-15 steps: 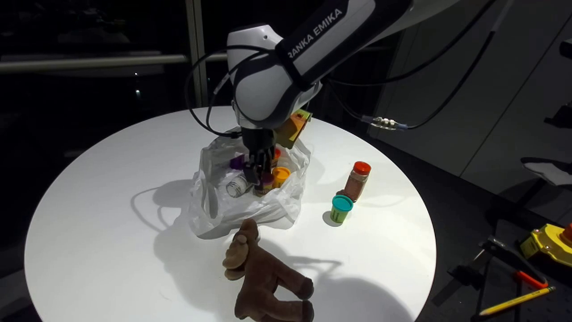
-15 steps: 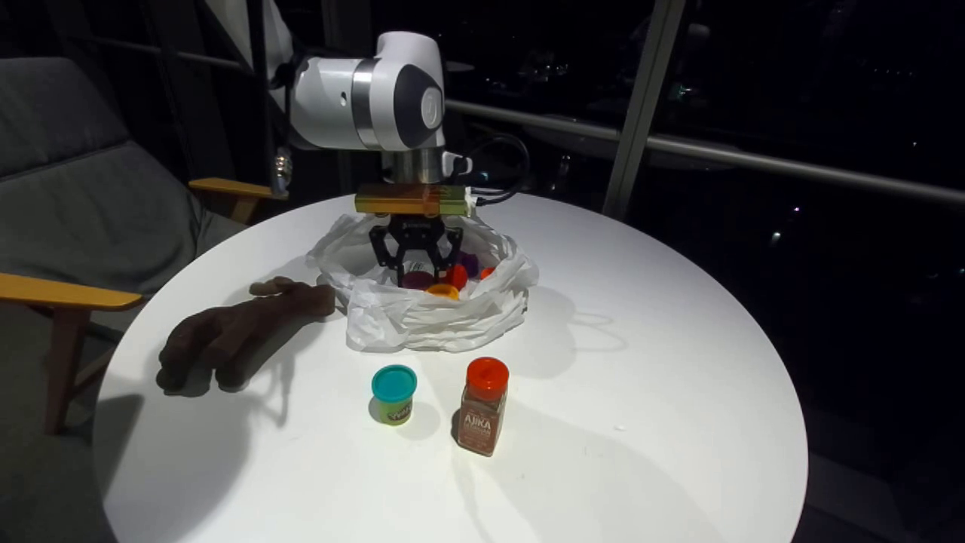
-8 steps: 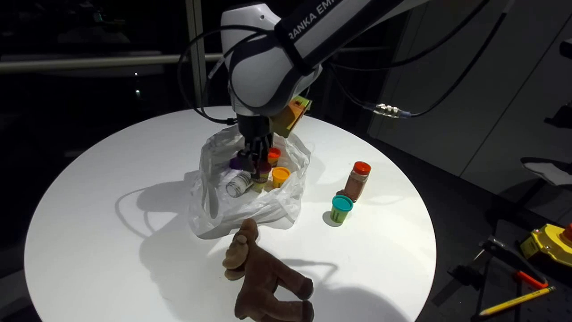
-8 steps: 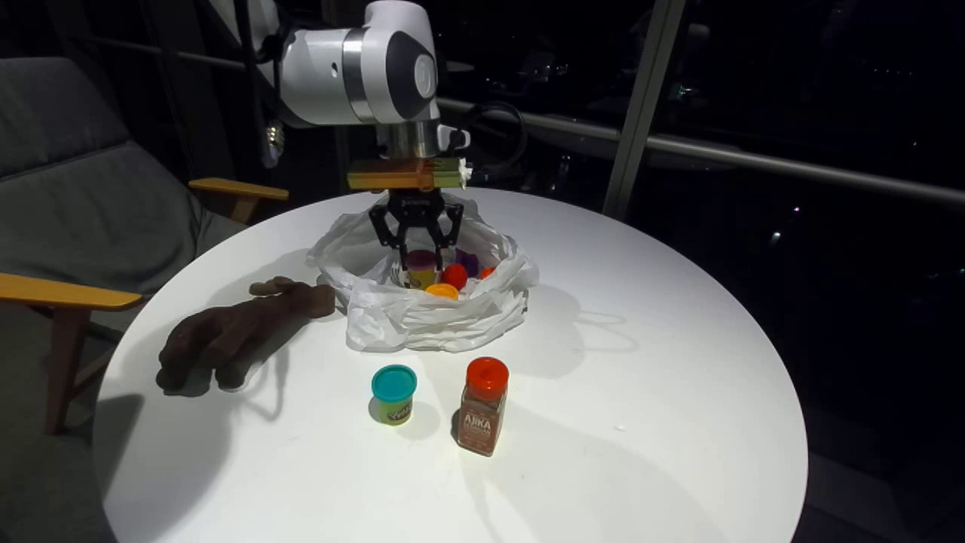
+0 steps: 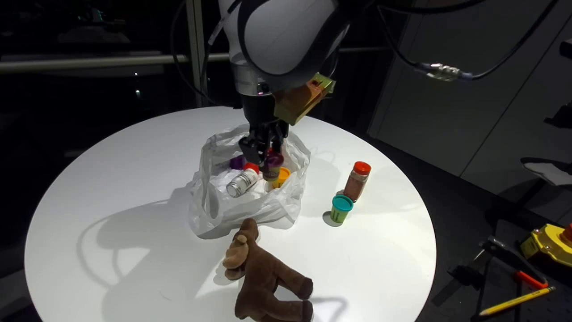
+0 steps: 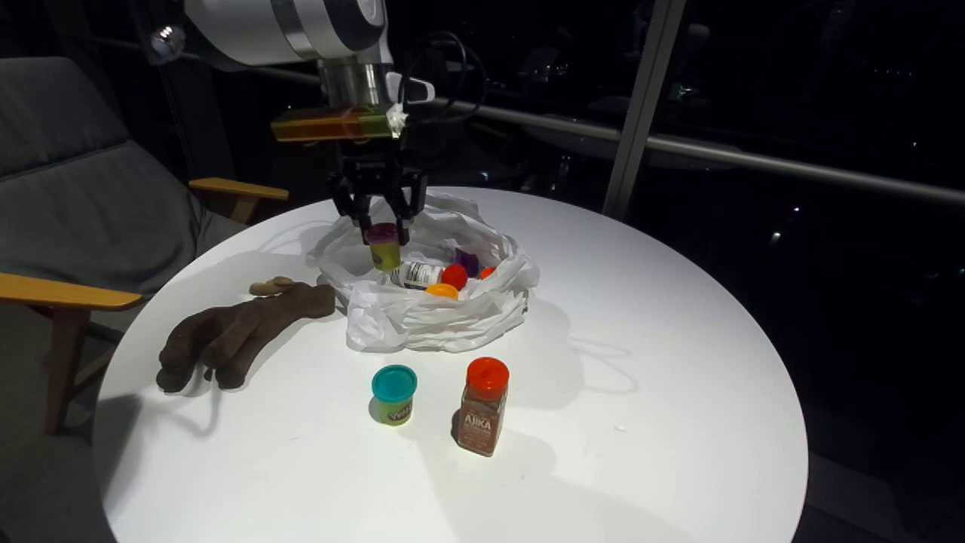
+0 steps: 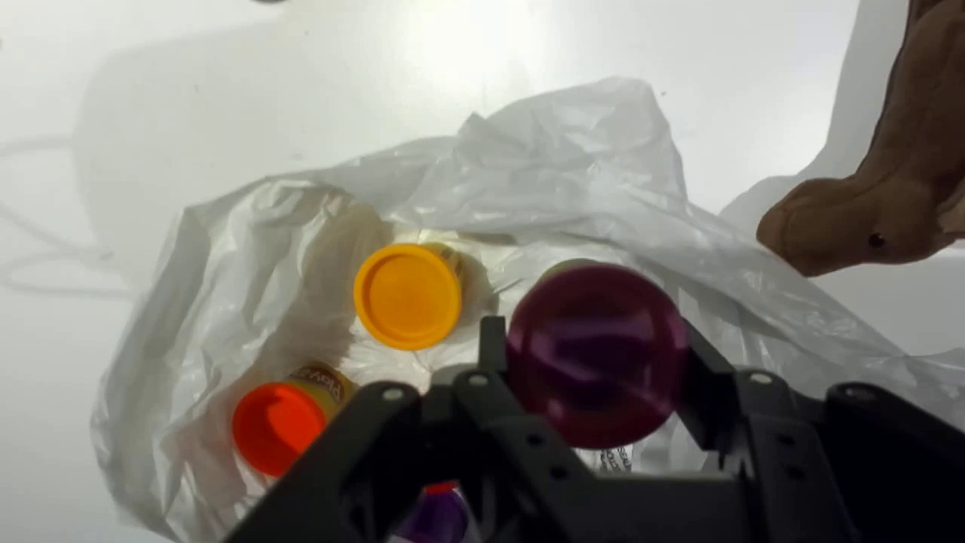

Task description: Take the containers, deer plush toy and red ball out of the white plastic bag

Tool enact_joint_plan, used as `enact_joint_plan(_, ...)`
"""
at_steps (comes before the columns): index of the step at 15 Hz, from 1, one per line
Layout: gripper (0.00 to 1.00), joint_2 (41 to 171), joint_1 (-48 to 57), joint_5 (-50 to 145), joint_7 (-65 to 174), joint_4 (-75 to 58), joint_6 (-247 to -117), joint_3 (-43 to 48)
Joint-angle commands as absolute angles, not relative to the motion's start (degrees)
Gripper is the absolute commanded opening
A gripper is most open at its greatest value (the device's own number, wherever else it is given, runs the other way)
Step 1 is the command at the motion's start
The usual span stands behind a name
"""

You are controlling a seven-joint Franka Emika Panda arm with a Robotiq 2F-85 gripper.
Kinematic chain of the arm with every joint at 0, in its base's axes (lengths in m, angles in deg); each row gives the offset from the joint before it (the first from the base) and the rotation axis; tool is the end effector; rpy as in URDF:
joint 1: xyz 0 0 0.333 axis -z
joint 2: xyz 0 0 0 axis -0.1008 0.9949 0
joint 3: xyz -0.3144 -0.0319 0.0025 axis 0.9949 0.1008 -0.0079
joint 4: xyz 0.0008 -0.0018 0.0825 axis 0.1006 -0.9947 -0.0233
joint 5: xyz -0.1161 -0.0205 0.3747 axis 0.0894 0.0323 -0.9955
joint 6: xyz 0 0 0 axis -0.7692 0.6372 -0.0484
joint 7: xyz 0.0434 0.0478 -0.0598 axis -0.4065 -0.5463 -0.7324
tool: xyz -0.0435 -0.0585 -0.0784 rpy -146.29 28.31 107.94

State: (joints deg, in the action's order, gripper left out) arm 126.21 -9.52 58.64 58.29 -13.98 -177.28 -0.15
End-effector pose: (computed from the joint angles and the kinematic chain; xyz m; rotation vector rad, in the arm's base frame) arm 0.6450 0.1570 0.2107 2.9091 0.3919 -0.0752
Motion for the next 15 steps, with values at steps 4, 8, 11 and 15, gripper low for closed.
enact_joint_plan(4,0.28,112.89,-11.2,60.55,67.75,-32.8,-177.27,-1.59)
enact_joint_plan(8,0.28,115.45,-9.8,58.4,66.67,-37.29,-181.96,-3.67)
enact_joint_plan(11,0.28,118.35,-9.46,58.77,66.33,-38.63,-187.74,-3.06)
enact_joint_plan(15,0.28,123.62,-8.54,58.32,65.22,-37.75,-191.26,-2.0)
